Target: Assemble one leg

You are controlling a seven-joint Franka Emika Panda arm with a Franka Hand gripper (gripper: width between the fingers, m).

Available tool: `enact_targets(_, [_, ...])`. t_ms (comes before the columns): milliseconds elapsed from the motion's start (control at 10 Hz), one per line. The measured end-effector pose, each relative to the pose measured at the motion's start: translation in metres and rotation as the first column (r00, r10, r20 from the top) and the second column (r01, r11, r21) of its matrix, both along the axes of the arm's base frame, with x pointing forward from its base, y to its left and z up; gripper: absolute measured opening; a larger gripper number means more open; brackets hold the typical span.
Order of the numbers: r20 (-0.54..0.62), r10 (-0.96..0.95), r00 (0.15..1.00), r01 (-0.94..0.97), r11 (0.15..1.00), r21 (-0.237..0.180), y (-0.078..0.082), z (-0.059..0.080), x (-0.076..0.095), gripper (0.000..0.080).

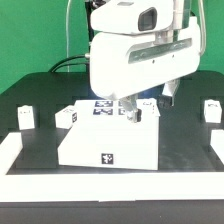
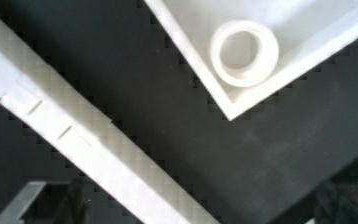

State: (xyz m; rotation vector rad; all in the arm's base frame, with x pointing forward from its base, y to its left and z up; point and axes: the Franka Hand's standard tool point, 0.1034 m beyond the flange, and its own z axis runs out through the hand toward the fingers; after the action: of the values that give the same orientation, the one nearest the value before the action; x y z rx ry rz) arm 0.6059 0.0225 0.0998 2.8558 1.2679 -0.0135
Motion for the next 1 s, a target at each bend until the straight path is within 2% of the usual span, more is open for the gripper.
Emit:
enact_targets(800, [0.0, 0.003, 1.0, -0.003, 1.0, 0.0, -0.0003, 0.0002, -0.0004, 0.065])
enact_targets(1000, [0.029, 0.065, 0.997, -0.065, 0.998, 0.004, -0.0092, -0.0017, -0.0097, 0.065])
